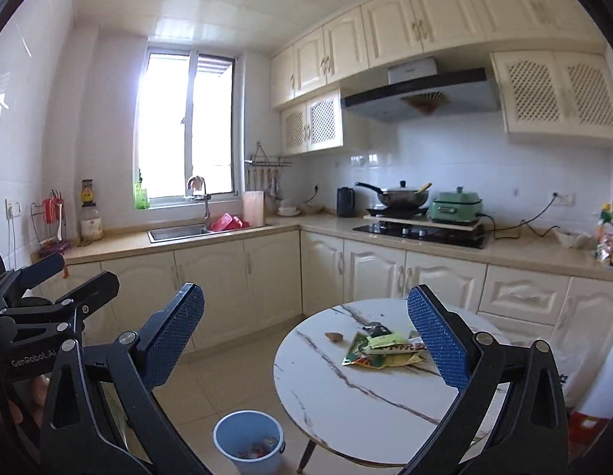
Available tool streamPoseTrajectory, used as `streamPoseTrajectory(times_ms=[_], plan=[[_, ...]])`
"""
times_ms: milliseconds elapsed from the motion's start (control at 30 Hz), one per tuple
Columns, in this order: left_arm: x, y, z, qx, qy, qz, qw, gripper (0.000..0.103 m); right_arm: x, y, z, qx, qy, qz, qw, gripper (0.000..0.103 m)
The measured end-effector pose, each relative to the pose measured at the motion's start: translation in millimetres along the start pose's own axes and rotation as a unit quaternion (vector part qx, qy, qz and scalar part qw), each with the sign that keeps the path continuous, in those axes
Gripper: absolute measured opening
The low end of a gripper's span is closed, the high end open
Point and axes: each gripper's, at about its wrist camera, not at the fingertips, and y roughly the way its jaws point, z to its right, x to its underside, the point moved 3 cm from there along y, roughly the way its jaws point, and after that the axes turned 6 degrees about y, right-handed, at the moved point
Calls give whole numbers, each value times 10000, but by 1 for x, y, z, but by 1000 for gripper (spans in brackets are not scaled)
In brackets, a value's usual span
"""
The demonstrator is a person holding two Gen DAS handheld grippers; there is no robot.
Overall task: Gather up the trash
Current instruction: 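Withdraw both tools from the bin back toward the table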
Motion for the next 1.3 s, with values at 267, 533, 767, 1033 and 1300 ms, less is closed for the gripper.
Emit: streamPoseTrajectory(times_ms=[267, 533, 767, 1033, 1300], plan=[[39, -32, 28, 33, 95, 217, 9997, 102, -20, -36, 28, 199, 122, 421, 9988, 103], [32, -10, 31, 97, 113, 51, 9999, 102, -19, -30, 54, 402, 250, 385, 9981, 103], [21, 46, 31, 215, 153, -369, 9990, 102, -7, -9, 85, 662, 352, 179, 9970, 103], [28, 145, 47, 497, 167, -1262, 9906, 102, 30, 50, 147, 1119, 577, -495, 9908, 103], [27, 268, 71, 916, 285, -2102, 9730, 102, 78, 143, 203, 1133, 703, -1447, 9805, 103]])
